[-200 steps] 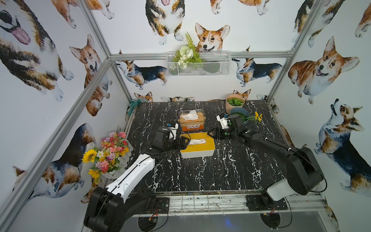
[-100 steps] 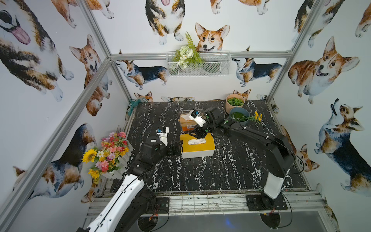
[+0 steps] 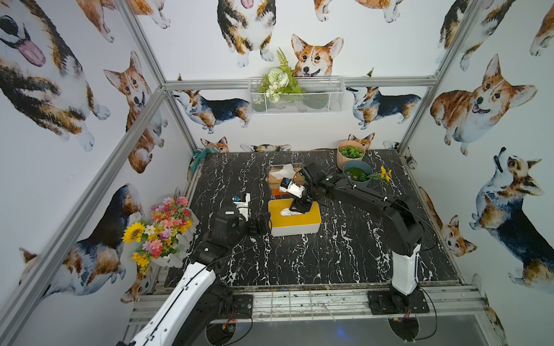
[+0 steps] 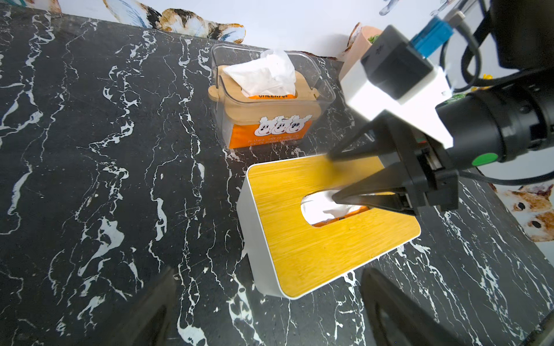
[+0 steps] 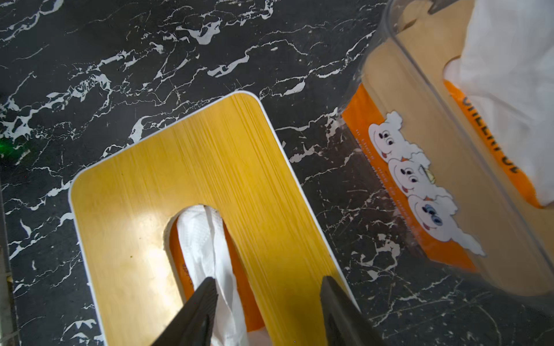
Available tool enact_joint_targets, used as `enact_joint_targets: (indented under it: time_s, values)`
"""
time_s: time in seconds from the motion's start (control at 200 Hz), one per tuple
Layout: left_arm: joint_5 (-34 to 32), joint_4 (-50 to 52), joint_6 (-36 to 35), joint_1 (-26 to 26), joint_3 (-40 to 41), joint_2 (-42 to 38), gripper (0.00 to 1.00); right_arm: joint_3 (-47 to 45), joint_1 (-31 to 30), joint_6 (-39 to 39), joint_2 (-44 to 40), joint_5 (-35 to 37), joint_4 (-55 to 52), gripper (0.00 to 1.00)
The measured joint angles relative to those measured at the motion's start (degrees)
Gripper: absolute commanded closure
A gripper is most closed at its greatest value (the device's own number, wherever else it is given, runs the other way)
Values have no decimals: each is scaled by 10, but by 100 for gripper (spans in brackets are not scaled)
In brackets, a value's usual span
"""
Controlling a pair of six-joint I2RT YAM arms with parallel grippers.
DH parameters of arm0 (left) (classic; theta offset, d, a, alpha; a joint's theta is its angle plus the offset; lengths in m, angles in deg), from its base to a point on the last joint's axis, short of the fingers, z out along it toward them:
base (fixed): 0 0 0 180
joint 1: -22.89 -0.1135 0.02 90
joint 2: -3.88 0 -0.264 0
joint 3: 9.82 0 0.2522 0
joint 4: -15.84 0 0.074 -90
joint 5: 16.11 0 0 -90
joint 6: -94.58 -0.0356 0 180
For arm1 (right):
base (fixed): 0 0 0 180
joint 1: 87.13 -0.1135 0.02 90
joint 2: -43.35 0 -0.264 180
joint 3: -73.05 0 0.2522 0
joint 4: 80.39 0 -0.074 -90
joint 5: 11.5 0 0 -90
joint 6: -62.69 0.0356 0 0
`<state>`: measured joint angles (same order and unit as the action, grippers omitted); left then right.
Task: Put the tissue paper into the tissue box
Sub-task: Pull the paper towel from the tissue box.
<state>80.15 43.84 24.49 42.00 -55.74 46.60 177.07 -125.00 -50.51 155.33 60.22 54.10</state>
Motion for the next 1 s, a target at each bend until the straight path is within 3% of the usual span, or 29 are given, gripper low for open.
enact_joint_targets:
  time_s: [0.566,0.906,1.001]
  values:
    - [-10,2,0,0,5,-13,0,-60,-7,-18,-41,-13,15,63]
    - [-13,2,0,0,7,-15,0,-66,-15,-17,-43,9,1,95]
    - [-13,2,0,0,7,-17,0,-66,-19,-17,-45,17,1,100]
